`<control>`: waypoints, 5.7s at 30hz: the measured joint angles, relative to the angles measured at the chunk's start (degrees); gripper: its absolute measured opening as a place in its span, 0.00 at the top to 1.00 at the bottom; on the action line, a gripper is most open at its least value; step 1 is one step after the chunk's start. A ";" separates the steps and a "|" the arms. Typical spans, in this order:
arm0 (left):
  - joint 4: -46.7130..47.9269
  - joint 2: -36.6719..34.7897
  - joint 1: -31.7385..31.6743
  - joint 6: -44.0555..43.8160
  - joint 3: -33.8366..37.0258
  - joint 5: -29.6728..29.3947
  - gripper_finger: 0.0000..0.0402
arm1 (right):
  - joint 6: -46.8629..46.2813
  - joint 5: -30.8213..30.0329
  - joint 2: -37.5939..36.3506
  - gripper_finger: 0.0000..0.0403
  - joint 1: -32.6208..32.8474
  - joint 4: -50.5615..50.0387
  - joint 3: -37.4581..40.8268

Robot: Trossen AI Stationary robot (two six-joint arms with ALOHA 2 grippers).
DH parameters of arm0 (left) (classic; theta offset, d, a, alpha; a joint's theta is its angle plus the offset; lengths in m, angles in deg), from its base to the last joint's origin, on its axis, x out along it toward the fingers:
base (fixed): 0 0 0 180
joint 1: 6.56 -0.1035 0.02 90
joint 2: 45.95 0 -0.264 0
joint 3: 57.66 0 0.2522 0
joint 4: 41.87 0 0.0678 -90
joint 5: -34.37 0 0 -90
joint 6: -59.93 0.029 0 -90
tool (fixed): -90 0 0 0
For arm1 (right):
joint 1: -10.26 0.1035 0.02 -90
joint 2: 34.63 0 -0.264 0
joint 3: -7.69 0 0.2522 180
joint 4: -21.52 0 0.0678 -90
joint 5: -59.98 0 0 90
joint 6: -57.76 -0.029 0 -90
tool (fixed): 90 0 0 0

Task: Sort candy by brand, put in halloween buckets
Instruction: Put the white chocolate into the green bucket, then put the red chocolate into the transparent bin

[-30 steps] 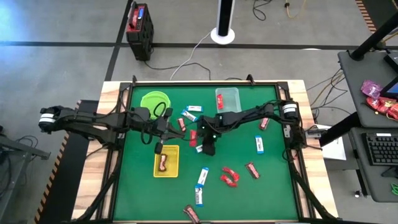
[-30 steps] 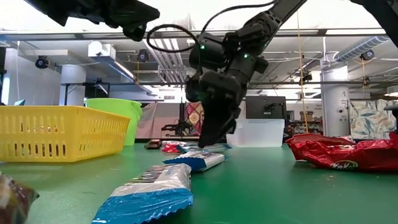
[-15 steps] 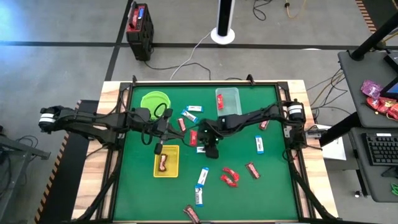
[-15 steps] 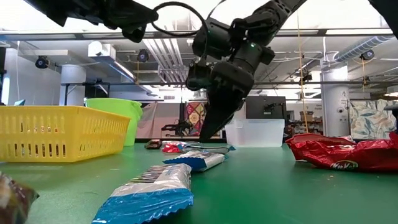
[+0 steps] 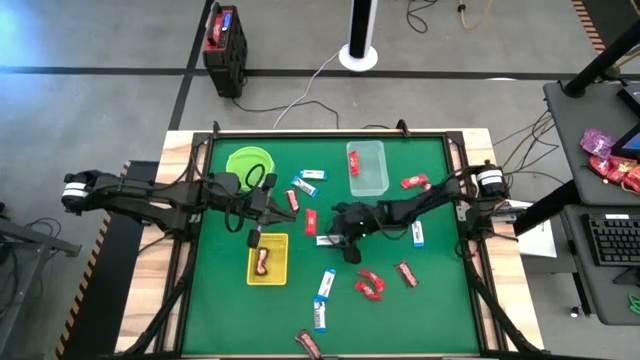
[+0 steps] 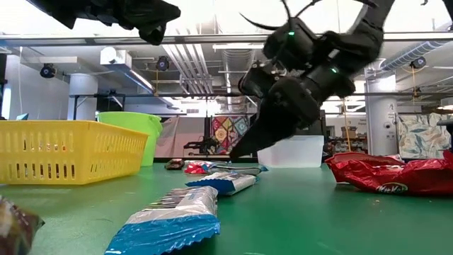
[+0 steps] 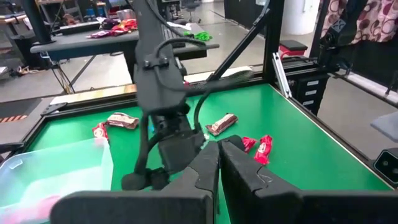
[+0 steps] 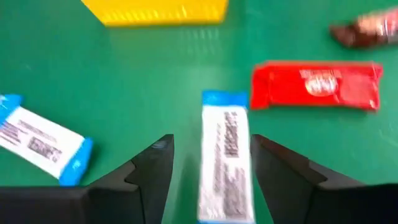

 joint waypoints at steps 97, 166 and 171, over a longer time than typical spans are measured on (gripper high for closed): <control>-1.72 11.04 4.07 12.88 0.85 -5.19 0.99 | -32.13 11.99 -7.99 0.69 -4.91 8.86 -4.83; 33.83 -16.07 -6.23 -14.17 -5.22 -15.58 0.69 | -55.00 -2.48 -3.29 0.50 19.00 -80.84 -35.00; 32.04 -15.89 -6.23 -13.92 -4.46 -15.58 0.69 | -55.61 -3.13 -1.13 0.55 19.83 -80.73 -32.44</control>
